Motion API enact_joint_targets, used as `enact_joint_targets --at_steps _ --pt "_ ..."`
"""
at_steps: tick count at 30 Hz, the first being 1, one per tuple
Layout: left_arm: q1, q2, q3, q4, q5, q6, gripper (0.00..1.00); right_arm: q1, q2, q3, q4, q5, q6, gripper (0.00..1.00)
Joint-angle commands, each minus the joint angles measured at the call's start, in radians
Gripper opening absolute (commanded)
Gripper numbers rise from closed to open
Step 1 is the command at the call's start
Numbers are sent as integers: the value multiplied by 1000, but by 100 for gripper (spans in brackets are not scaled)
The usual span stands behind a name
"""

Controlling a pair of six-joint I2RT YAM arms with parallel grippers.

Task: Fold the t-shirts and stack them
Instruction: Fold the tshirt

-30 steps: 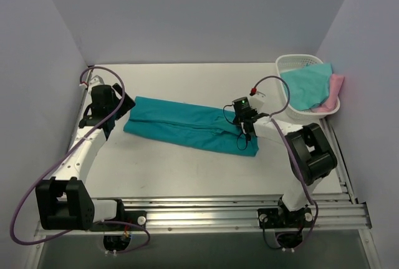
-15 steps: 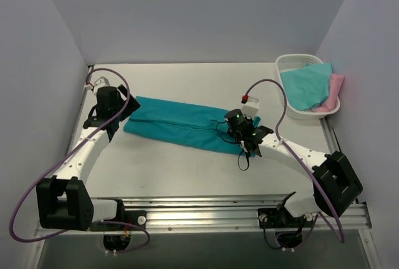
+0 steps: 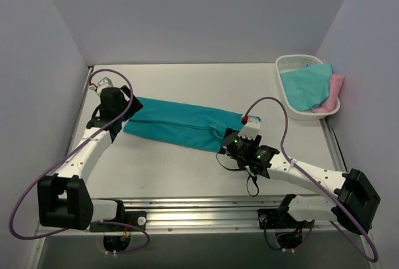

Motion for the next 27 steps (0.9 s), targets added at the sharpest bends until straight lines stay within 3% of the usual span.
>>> enact_joint_targets --at_steps 1,5,8,9,12,15,19,22,23,27 --pt "-26 36 17 86 -4 -4 88 13 8 80 -45 108 24 73" --pt "-66 165 93 258 168 92 89 -6 100 193 -19 147 -51 69" --pt "-144 367 257 219 361 168 89 -20 119 255 14 124 -85 61" --pt "-173 419 399 168 389 226 89 -21 117 259 22 115 -90 59" --pt "-279 608 653 54 464 303 88 -17 93 250 25 125 -79 38" --pt "-348 754 788 15 538 303 88 -12 42 207 18 127 -70 13" --pt "-434 930 1028 -83 639 327 84 -4 -30 174 -35 165 -38 7" --pt "-488 1005 1129 -185 724 343 68 0 -97 157 -79 199 -21 7" --pt "-502 1006 1122 -190 716 352 56 0 -126 152 -91 205 -19 7" --pt "-566 928 972 -127 698 346 47 0 -183 149 -151 239 -9 7"
